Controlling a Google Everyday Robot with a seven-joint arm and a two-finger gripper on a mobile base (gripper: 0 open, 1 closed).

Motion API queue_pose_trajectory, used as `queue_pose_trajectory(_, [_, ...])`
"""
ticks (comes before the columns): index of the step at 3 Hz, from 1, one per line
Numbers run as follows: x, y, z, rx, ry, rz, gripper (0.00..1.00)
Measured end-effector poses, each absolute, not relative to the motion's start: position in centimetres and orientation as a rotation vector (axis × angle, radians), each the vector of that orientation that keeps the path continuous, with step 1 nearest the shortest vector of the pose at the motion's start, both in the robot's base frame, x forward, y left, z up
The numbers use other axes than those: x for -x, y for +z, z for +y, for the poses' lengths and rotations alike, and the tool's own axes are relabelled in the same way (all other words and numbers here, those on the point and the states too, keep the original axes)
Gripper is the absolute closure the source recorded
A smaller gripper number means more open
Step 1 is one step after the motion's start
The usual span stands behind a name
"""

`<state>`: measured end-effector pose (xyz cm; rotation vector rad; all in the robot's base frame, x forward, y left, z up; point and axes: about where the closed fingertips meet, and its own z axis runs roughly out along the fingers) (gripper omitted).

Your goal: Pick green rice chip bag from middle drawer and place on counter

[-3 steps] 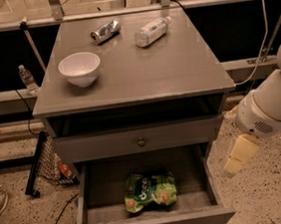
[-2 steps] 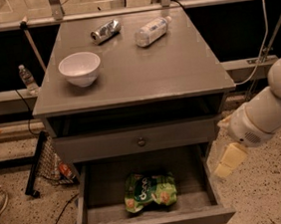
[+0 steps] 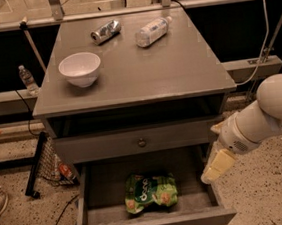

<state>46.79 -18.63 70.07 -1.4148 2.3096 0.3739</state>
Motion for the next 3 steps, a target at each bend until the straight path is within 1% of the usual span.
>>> queue_pose_trajectory(1, [-47.0,68.5,-19.1,1.399,0.406,2.33,0.0])
queue_pose_trajectory(3, [-46.7,62.4,-19.5,1.387,0.453,2.32,0.0])
